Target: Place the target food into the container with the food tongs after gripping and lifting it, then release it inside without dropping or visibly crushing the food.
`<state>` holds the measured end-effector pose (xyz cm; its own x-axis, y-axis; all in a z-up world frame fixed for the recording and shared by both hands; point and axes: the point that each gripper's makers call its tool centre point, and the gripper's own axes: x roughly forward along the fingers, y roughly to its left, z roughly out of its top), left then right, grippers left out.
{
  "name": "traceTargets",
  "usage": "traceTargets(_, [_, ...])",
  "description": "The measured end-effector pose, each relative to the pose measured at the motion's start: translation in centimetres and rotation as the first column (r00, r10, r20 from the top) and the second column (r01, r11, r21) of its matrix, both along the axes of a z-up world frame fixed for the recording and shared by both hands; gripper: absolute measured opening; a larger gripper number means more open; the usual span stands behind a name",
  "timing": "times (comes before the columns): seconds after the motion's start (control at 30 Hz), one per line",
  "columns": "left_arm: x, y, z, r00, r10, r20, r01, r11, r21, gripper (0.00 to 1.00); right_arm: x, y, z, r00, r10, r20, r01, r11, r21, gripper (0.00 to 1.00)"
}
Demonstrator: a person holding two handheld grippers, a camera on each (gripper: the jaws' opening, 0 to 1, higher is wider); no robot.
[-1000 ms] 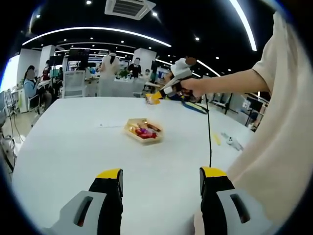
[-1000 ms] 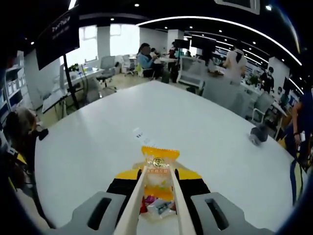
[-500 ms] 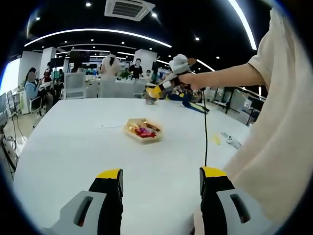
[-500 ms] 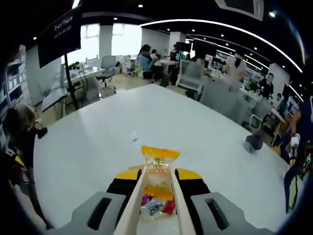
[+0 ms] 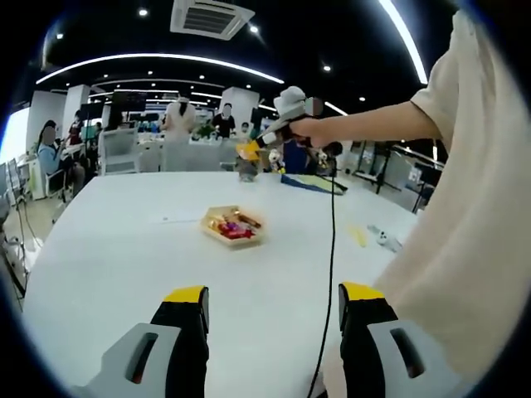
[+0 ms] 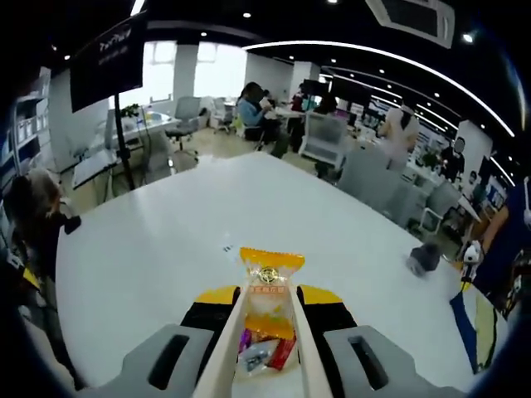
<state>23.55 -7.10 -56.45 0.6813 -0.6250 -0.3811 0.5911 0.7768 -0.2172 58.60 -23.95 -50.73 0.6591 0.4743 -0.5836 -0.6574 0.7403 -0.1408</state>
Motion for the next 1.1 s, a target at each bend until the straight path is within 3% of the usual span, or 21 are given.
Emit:
traceTargets(0.5, [-1.2, 0.6, -0.1, 1.000, 0.028, 0.002, -0.028, 1.000, 0.009, 0.63, 0.5, -0.9, 0.2, 1.000, 0.015, 0.017, -0.015, 1.000, -0.028, 0.27])
traceTargets(1.1, [-2.0, 0.6, -0.5, 0.998, 0.055, -0.008, -0.055, 0.998, 0.005, 0.62, 0.5, 0.4, -0.1, 0.999, 0.040, 0.016, -0.040, 0.999, -0.023, 0.27])
